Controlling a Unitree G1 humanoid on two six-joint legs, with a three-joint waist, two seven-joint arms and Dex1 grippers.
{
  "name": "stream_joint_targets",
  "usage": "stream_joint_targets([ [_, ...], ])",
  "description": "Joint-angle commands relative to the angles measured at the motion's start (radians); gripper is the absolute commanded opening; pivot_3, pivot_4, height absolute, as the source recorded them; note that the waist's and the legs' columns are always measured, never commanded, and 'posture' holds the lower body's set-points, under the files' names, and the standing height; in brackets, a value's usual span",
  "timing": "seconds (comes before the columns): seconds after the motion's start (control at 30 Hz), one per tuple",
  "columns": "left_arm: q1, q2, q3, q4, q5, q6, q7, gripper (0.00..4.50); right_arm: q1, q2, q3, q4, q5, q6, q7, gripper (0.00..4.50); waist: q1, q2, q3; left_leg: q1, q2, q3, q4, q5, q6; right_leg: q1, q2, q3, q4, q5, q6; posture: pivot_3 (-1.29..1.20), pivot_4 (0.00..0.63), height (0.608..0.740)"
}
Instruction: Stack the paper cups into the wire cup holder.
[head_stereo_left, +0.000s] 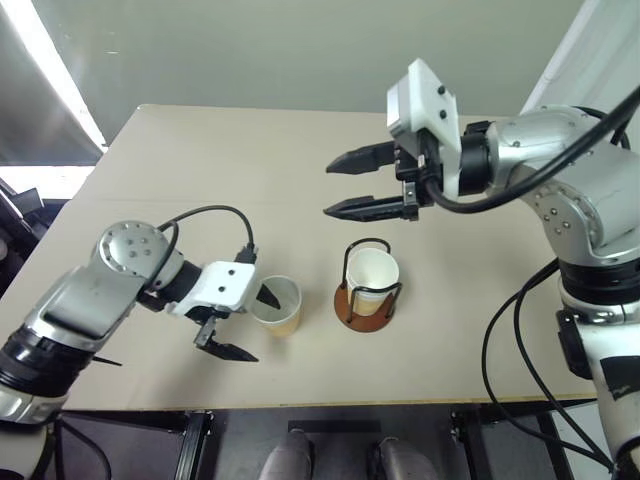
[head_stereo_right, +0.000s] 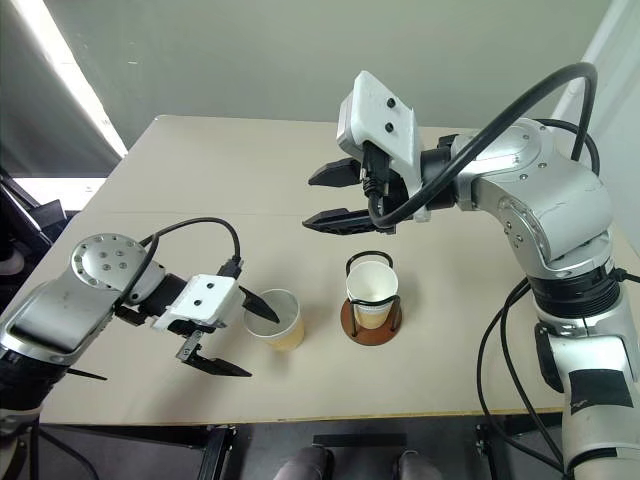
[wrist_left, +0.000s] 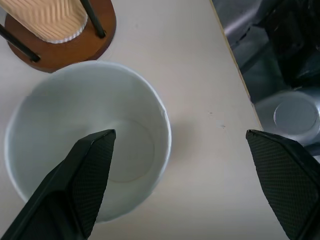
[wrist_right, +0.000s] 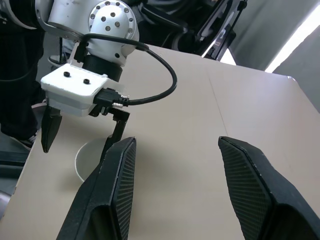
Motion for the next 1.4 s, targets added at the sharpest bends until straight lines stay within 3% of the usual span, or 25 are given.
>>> stream_joint_targets([
  [0.03,-0.002,-0.017,-0.006,0.001,0.026,-0.025,-0.007,4.32,-0.024,-0.022,-0.003,-0.030,0.013,0.026,0.015,2.63,0.000,0.000,0.000,0.000,0.000,0.000,0.000,0.000,0.000,0.000,0.000,0.000,0.000,0.000,0.000,0.00,0.150,0.740],
  [0.13,0.002,-0.032,-0.003,0.001,0.026,-0.021,-0.005,3.67,-0.015,-0.049,0.027,-0.040,0.016,0.069,0.041,2.64,0.000,0.000,0.000,0.000,0.000,0.000,0.000,0.000,0.000,0.000,0.000,0.000,0.001,0.000,0.000,0.00,0.150,0.740],
  [0.23,0.004,-0.038,-0.001,0.006,0.028,-0.021,-0.010,2.53,0.014,-0.073,0.038,-0.063,0.016,0.093,0.037,2.64,0.000,0.000,0.000,0.000,0.000,0.000,0.000,0.000,0.000,0.000,0.000,0.000,0.002,0.000,0.000,0.00,0.150,0.740],
  [0.33,-0.009,-0.052,-0.005,0.016,0.025,-0.014,-0.014,1.42,0.274,-0.264,-0.182,-0.294,0.124,0.114,0.098,2.64,0.019,-0.003,-0.002,-0.001,0.000,-0.003,-0.001,0.000,0.000,0.003,0.000,-0.003,0.002,0.000,-0.001,0.00,0.150,0.740],
  [0.47,-0.017,-0.055,-0.003,0.011,0.014,-0.002,-0.024,0.05,0.381,-0.340,-0.255,-0.351,0.174,0.106,0.087,2.64,0.015,-0.001,-0.001,-0.004,-0.001,0.000,0.003,-0.002,0.000,0.001,-0.001,0.001,0.003,0.000,0.001,0.00,0.150,0.740],
  [0.63,-0.023,-0.052,0.004,0.010,0.005,-0.001,-0.035,0.01,0.468,-0.405,-0.294,-0.362,0.187,0.094,0.079,2.64,0.001,-0.002,-0.001,0.007,0.000,0.001,0.000,-0.001,-0.002,0.007,0.000,0.002,0.001,0.000,0.001,0.00,0.150,0.740],
  [0.93,-0.046,-0.039,0.020,0.035,0.017,-0.040,-0.039,0.01,0.482,-0.431,-0.286,-0.349,0.192,0.060,0.071,2.64,-0.002,-0.002,-0.001,0.009,0.000,0.001,0.000,-0.001,0.000,0.007,0.000,0.002,0.004,0.000,0.002,0.00,0.150,0.740],
  [1.4,-0.263,-0.083,0.083,0.137,-0.043,0.039,-0.015,0.01,0.508,-0.480,-0.235,-0.293,0.154,-0.015,0.107,2.64,0.000,-0.002,-0.001,0.007,0.000,0.001,0.001,-0.001,0.000,0.007,0.000,0.002,0.003,0.000,0.002,0.00,0.150,0.740],
])
